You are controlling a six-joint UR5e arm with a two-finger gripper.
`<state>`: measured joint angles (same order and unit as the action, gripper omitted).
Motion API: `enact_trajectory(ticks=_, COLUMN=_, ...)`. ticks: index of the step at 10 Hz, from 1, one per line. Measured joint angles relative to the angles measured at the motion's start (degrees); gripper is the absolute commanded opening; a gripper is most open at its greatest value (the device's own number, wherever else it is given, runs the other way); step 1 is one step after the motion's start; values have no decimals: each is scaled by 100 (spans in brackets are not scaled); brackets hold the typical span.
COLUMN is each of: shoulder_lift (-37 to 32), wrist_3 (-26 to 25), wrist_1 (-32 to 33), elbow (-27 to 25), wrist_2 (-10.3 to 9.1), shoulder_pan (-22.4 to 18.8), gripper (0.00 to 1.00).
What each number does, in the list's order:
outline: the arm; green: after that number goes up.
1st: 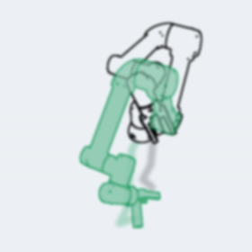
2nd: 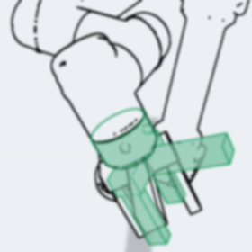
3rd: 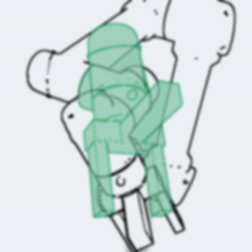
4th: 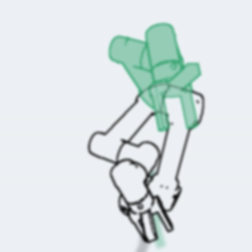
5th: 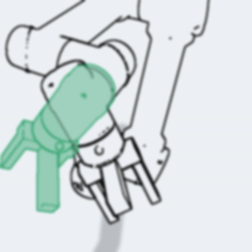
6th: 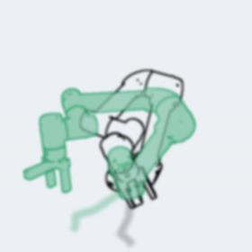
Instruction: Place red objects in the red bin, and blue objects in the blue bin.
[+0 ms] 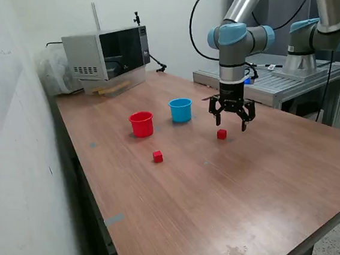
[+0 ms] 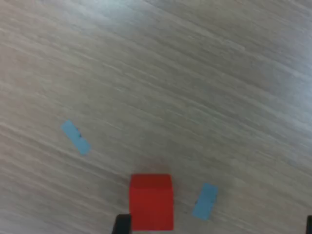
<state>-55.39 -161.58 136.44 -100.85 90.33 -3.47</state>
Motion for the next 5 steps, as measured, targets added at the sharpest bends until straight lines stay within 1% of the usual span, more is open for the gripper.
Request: enact_trajectory(ticks=5, shoulder_lift=196, wrist_3=15, wrist_1=24, elbow=3, wrist_2=2, shoulder_pan=59, gripper=100)
